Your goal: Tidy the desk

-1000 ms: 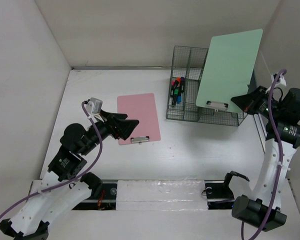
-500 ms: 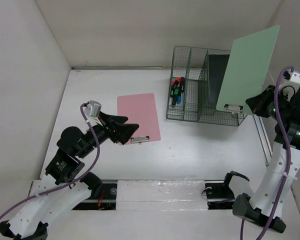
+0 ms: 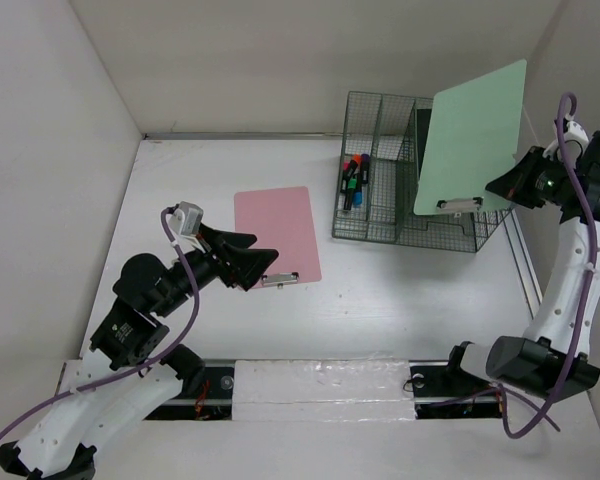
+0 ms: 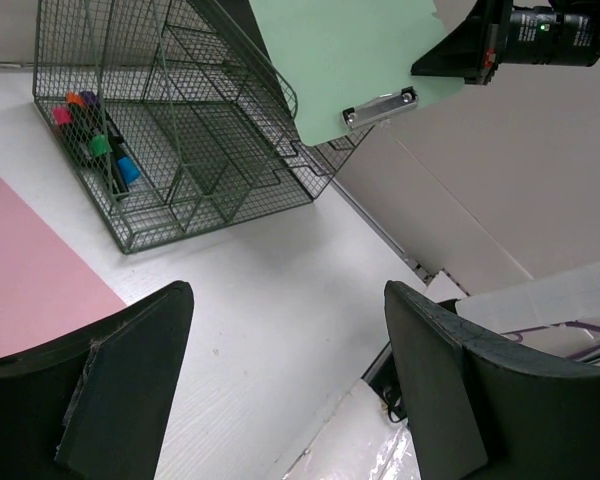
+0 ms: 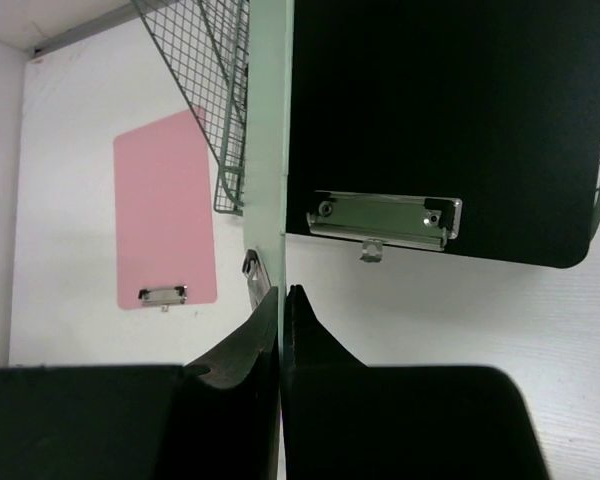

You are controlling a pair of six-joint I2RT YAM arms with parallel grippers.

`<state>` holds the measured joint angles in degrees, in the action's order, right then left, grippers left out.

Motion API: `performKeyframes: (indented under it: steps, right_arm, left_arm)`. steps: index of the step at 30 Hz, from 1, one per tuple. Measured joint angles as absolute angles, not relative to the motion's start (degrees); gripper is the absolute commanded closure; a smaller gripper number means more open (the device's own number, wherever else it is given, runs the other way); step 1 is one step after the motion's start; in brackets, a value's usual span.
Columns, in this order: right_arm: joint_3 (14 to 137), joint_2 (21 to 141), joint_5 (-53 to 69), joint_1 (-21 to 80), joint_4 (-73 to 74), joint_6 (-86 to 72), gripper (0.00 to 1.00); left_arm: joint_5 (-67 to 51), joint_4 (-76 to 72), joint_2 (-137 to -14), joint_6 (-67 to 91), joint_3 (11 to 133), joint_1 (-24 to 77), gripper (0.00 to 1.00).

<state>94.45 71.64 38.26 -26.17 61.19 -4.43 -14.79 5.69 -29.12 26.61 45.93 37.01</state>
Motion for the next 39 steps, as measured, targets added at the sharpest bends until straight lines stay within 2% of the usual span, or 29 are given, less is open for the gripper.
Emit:
performKeyframes:
  steps: [4,7,17,21,22,24,26,30,39]
  right_arm:
    - [94.45,72.49,37.69,-26.28,61.14,-4.25,0.9]
    - [94.48,72.9,36.71,-26.28,61.01,-4.12,0.87]
    - [101.19,85.58,34.89,-26.28,60.93,-3.81,0.86]
    - [103.88,89.97,35.18,-26.28,60.53,-3.86,0.81]
    - [104.18,90.67,35.18,-26.28,60.42,-3.86,0.73]
    - [104.57,91.85,35.07,-26.28,60.47,-3.81,0.7]
    - [104.99,92.86,34.74,-26.28,60.45,-3.75,0.55]
    - [105.71,94.87,31.07,-26.2,59.99,-3.03,0.31]
    - [111.31,94.54,20.05,-25.19,59.94,-3.86,0.11]
  left_arm:
    - [-14.85,5.72,-29.28,26.61,45.93,37.01,0.27]
    - [-14.85,5.74,-29.67,26.61,45.93,37.01,0.27]
    - [-14.83,5.89,-30.46,26.61,45.93,37.01,0.27]
    - [-14.83,5.91,-31.22,26.59,45.91,37.01,0.27]
    - [-14.83,5.89,-31.59,26.59,45.93,37.01,0.27]
    - [-14.85,5.89,-31.77,26.59,45.93,37.01,0.27]
    - [-14.92,5.89,-32.08,26.59,45.93,36.91,0.27]
    - [-15.09,5.87,-32.29,26.61,45.93,36.73,0.27]
    - [-15.92,5.85,-32.84,27.05,45.91,35.88,0.27]
